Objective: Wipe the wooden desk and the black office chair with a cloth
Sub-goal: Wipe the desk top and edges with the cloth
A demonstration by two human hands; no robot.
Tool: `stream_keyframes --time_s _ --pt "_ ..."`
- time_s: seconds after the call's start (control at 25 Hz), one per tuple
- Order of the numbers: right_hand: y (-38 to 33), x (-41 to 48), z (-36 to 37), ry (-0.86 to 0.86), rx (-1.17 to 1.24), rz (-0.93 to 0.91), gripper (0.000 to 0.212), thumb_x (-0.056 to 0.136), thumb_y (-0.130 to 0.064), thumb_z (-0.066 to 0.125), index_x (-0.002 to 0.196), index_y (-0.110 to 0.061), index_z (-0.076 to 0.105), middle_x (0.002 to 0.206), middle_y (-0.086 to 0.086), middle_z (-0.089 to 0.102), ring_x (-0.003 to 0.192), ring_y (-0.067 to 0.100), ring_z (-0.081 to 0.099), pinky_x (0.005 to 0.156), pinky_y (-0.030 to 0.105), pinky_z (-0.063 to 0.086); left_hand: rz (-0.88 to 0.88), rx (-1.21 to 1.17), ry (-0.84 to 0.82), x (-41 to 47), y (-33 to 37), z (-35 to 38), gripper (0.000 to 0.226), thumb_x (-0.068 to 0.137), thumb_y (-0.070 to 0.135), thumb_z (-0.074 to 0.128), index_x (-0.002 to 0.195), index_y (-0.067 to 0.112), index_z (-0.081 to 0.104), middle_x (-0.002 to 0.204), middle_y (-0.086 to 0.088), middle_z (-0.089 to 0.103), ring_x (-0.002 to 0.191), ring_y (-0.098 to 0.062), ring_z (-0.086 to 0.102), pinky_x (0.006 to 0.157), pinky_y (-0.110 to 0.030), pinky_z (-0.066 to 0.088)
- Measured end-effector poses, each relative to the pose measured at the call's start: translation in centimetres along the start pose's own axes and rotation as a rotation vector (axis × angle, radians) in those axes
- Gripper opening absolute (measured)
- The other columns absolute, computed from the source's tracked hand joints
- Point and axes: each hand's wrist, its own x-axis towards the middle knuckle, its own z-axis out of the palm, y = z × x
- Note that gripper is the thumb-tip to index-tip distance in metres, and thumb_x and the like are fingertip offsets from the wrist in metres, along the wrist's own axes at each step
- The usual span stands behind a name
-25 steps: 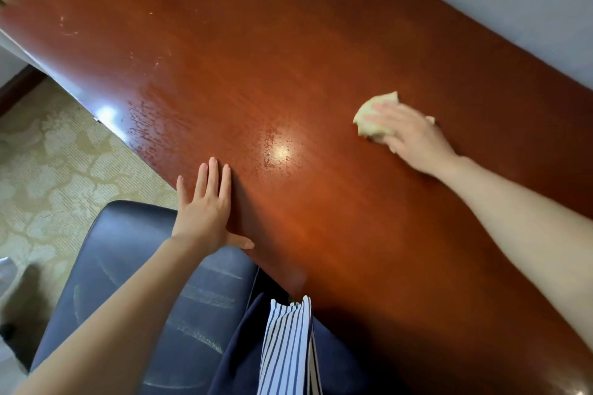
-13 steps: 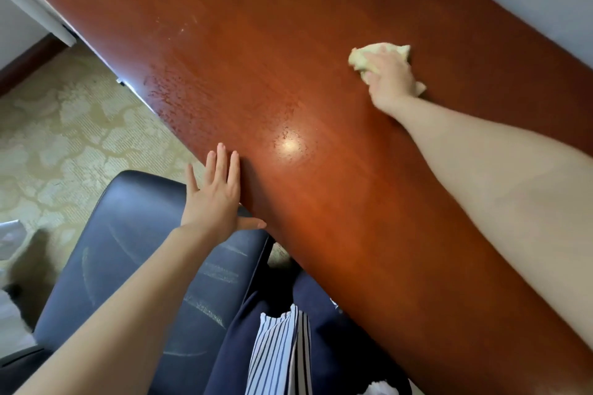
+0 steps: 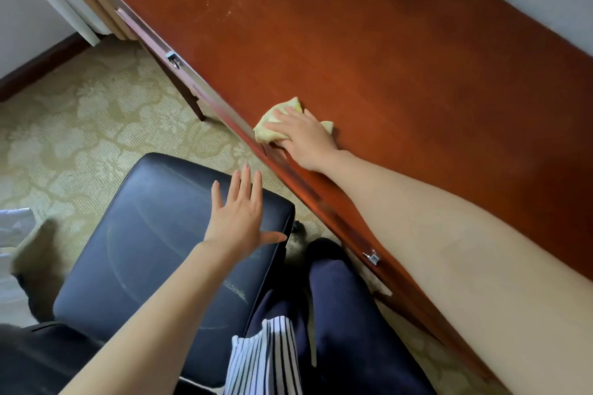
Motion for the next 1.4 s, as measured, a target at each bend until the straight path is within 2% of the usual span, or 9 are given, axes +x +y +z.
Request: stream_keyframes --time_s 0.12,0.28,0.68,0.8,0.96,1.2,1.28,1.36,1.4 --pt "-0.9 -3.3 1.0 0.024 0.075 -0.026 0.046 0.097 -0.013 0.044 0.139 -0.030 0.043 0.153 -0.006 0.030 0.144 0.014 0.015 0.115 0.034 -0.003 -0.012 -0.041 -0.012 -1.6 0.8 0.8 0.115 0.079 0.074 0.042 0.147 0.003 -0.017 0.157 -0.015 -0.018 0.145 -0.029 -0.015 0.114 -0.055 -0.001" --pt "-0.6 -9.1 1.5 0.116 0.162 0.049 0.044 0.093 -0.014 0.051 0.133 -0.032 0.051 0.148 -0.010 0.037 0.141 0.008 0.021 0.115 0.034 -0.009 -0.032 -0.091 0.011 -2.9 2.8 0.7 0.114 0.080 0.072 0.046 0.148 0.003 -0.015 0.157 -0.015 -0.016 0.145 -0.029 -0.014 0.114 -0.054 -0.001" --pt "6.7 -26.7 1.4 -0.052 0.108 -0.150 0.056 0.089 -0.005 0.051 0.137 -0.033 0.045 0.151 -0.013 0.031 0.143 0.004 0.012 0.113 0.024 -0.015 -0.026 -0.156 0.049 -5.0 14.2 2.4 0.117 0.079 0.066 0.056 0.147 0.002 -0.015 0.157 -0.014 -0.019 0.145 -0.028 -0.017 0.113 -0.054 -0.006" --pt "8.5 -32.7 2.0 -0.033 0.111 -0.162 0.055 0.086 -0.004 0.055 0.134 -0.031 0.050 0.148 -0.012 0.036 0.142 0.007 0.019 0.115 0.026 -0.010 0.019 -0.142 0.070 -5.6 18.4 3.4 0.120 0.076 0.070 0.055 0.148 0.004 -0.014 0.157 -0.012 -0.019 0.145 -0.027 -0.016 0.113 -0.055 -0.005" --pt "10.2 -39.2 2.7 -0.026 0.150 -0.175 0.055 0.079 -0.003 0.060 0.128 -0.028 0.058 0.143 -0.010 0.045 0.139 0.007 0.027 0.118 0.036 0.004 0.067 -0.042 0.077 -5.9 22.3 4.2 0.132 0.064 0.081 0.053 0.149 0.004 -0.013 0.157 -0.015 -0.018 0.145 -0.030 -0.015 0.111 -0.059 -0.005" --pt "13.9 -44.5 2.4 -0.040 0.040 -0.298 0.067 0.066 0.004 0.065 0.127 -0.023 0.060 0.140 -0.004 0.049 0.135 0.017 0.037 0.114 0.044 0.016 0.106 -0.007 0.068 -6.2 23.4 5.2 0.126 0.068 0.081 0.048 0.149 0.006 -0.013 0.157 -0.013 -0.017 0.145 -0.030 -0.014 0.112 -0.060 -0.002" --pt "15.2 -42.2 1.4 0.010 0.054 -0.105 0.069 0.070 0.005 0.065 0.131 -0.026 0.054 0.142 -0.007 0.045 0.138 0.016 0.033 0.117 0.037 0.010 0.109 -0.006 0.077 -6.2 22.3 5.0 0.123 0.070 0.080 0.045 0.149 0.007 -0.013 0.157 -0.012 -0.017 0.145 -0.029 -0.014 0.112 -0.059 -0.003" --pt "15.8 -38.4 0.5 0.140 0.053 0.160 0.060 0.081 -0.001 0.062 0.134 -0.028 0.051 0.144 -0.005 0.044 0.139 0.017 0.031 0.118 0.034 0.003 0.114 -0.010 0.079 -5.9 20.8 4.2 0.120 0.072 0.079 0.044 0.149 0.007 -0.013 0.157 -0.012 -0.018 0.145 -0.029 -0.015 0.112 -0.058 -0.003" --pt "15.7 -36.2 0.4 0.208 0.042 0.269 0.052 0.087 -0.005 0.059 0.133 -0.028 0.052 0.145 -0.003 0.044 0.139 0.018 0.030 0.118 0.036 0.004 0.122 -0.012 0.080 -5.6 19.9 3.7 0.119 0.073 0.077 0.045 0.149 0.007 -0.013 0.157 -0.012 -0.018 0.145 -0.029 -0.015 0.112 -0.058 -0.003"
